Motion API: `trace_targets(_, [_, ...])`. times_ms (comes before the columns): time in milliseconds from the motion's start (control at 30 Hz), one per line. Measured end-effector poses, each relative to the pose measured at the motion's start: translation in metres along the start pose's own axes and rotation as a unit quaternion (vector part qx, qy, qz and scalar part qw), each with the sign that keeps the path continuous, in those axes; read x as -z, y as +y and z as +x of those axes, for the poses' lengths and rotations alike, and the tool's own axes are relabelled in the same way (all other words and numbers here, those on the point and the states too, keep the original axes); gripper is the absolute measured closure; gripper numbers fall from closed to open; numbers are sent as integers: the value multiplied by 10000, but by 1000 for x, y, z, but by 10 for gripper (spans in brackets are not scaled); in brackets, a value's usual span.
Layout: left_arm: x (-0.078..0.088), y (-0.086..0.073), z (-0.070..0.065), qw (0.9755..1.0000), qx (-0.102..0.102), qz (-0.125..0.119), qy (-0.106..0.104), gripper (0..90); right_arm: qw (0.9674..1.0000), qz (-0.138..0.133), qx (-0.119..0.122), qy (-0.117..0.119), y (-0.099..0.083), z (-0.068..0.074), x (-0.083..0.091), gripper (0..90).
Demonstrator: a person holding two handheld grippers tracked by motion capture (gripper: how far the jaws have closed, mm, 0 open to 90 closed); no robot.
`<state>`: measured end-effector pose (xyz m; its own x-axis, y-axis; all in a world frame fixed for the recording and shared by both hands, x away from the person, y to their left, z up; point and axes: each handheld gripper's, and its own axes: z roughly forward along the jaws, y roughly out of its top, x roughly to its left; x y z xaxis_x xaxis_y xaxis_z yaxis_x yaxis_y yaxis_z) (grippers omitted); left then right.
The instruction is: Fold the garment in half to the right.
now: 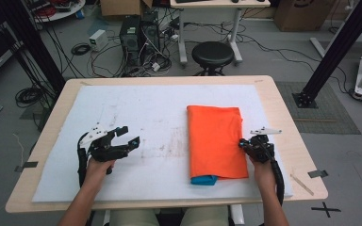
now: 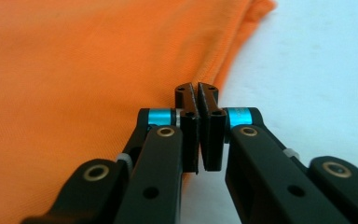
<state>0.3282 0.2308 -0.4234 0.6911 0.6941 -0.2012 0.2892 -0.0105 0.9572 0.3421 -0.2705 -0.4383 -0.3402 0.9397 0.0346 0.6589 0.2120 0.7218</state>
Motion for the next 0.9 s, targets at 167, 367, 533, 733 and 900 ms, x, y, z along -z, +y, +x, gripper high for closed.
trace_targets(167, [1,-1,0,10000,12,14,15,248,9999,3,-130,-83,-1,-6,-1,848])
trace_targets(367, [2,-1,1,10000,39,8,52,248,9989,-425,-179,18,4,3,13,372])
trace_targets(533, [2,-1,1,10000,59,4,47,248,9950,-617,511,595,15,41,22,255])
trace_targets(733, [0,0,1,10000,55,8,17,248,9821,-295,1234,1389,21,97,11,214])
trace_targets(900, [-1,0,0,10000,45,23,-1,248,9730,207,1839,1377,17,123,-8,216])
